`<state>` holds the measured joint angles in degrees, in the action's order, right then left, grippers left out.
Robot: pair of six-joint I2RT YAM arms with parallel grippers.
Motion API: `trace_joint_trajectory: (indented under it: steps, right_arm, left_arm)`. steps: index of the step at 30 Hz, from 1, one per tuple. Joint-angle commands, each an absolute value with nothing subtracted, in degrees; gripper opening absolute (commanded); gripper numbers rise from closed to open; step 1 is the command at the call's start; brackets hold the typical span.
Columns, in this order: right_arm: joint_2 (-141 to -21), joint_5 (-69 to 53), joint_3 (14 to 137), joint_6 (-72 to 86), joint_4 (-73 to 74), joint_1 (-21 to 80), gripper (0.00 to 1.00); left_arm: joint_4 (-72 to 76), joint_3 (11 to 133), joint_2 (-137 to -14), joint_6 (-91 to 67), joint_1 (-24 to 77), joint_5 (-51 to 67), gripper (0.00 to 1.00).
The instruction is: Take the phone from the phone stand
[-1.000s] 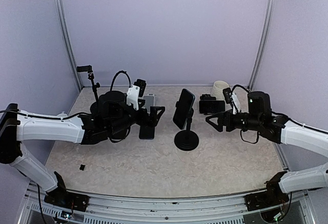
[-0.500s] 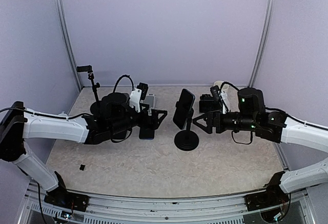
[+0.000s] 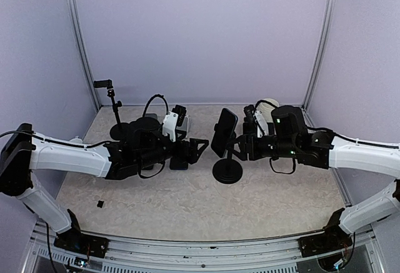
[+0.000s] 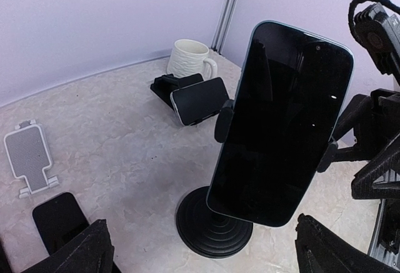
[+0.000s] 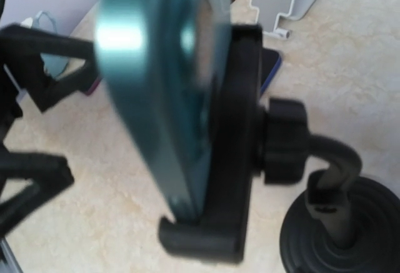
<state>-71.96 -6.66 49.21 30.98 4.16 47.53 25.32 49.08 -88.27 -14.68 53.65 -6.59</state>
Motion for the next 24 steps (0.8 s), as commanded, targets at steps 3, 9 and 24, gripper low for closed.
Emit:
trace_joint_trajectory:
  steps: [3, 9, 24]
  right_arm:
    - [-73.56, -4.12, 52.87, 31.57, 3.2, 48.21, 0.59]
    - [-74.87, -4.41, 54.09, 31.26, 3.82, 48.33, 0.47]
    - [-73.88, -3.52, 53.79, 30.67, 5.27, 48.28, 0.23]
  left_arm:
    - [26.55, 49.73, -87.81, -13.25, 54.04, -8.21, 0.99]
    - [24.99, 50.39, -88.28, -11.59, 53.72, -6.1, 0.99]
    - [25.97, 53.45, -92.89, -10.12, 53.13, 5.39, 0.99]
